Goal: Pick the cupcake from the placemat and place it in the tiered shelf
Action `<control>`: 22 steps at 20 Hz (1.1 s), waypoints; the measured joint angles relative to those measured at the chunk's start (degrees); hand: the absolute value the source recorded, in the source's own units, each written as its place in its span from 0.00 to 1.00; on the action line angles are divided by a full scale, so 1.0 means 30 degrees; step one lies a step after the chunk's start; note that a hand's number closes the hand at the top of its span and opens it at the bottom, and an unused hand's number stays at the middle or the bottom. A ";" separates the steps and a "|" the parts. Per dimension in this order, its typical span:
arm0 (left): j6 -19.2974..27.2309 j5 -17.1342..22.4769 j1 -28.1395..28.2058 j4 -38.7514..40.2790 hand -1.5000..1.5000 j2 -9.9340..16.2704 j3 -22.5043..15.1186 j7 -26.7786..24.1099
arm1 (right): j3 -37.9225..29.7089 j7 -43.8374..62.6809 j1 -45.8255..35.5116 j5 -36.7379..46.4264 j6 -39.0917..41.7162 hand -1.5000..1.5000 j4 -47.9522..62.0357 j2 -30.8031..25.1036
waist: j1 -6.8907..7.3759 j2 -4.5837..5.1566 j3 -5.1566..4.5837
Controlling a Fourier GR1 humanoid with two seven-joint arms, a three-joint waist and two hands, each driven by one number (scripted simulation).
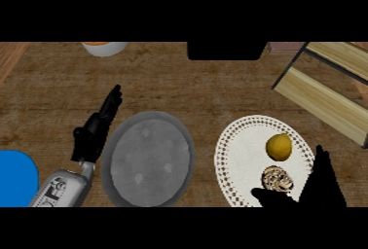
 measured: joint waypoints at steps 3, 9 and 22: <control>-0.0184 -0.0036 -0.0130 0.0065 0.50 0.0015 0.0252 0.0064 | -0.0437 -0.0089 -0.0252 -0.0148 0.0317 0.00 0.0393 0.0113 | -0.0032 -0.0003 0.0003; -0.0207 -0.0518 0.0358 -0.0242 0.50 -0.0199 0.0229 0.0014 | -0.0822 -0.0375 -0.0388 -0.0174 0.0442 0.00 0.1527 0.0187 | -0.0026 -0.0016 0.0009; -0.1195 -0.0697 0.0250 0.0226 0.50 -0.0352 0.1269 -0.0216 | -0.1369 -0.0835 -0.0419 -0.0908 0.0185 0.00 0.2974 0.0210 | -0.0069 -0.0020 0.0014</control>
